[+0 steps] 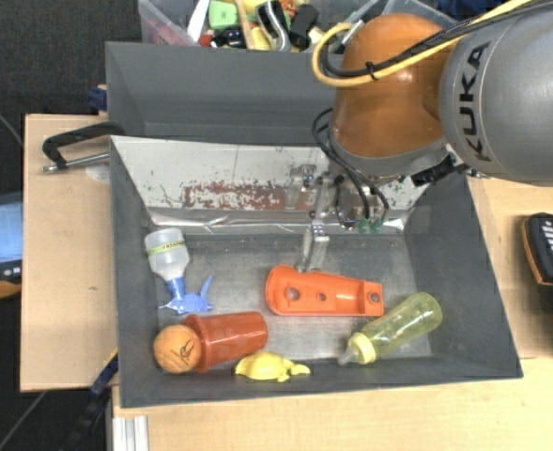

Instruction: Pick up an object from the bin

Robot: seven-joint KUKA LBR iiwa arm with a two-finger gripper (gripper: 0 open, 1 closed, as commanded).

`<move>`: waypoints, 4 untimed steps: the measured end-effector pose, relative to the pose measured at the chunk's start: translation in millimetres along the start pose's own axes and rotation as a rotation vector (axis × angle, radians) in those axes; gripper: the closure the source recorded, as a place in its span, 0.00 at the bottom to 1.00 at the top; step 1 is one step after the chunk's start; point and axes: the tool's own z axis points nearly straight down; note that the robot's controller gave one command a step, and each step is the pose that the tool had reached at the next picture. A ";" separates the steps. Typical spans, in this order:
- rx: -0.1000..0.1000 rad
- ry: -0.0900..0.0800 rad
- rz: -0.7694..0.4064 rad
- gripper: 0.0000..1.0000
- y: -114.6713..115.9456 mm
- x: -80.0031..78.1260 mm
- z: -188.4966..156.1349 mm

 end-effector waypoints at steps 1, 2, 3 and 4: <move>-0.001 -0.009 0.002 0.00 -0.4 -1.5 -4.9; -0.001 -0.003 -0.022 0.00 -9.8 11.4 -53.8; -0.003 -0.024 -0.033 0.00 -10.3 16.4 -46.9; -0.003 -0.010 0.071 0.00 -12.3 24.6 18.2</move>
Offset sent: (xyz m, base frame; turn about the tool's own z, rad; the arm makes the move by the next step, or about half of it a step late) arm -0.0247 -0.0222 0.1139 -0.0461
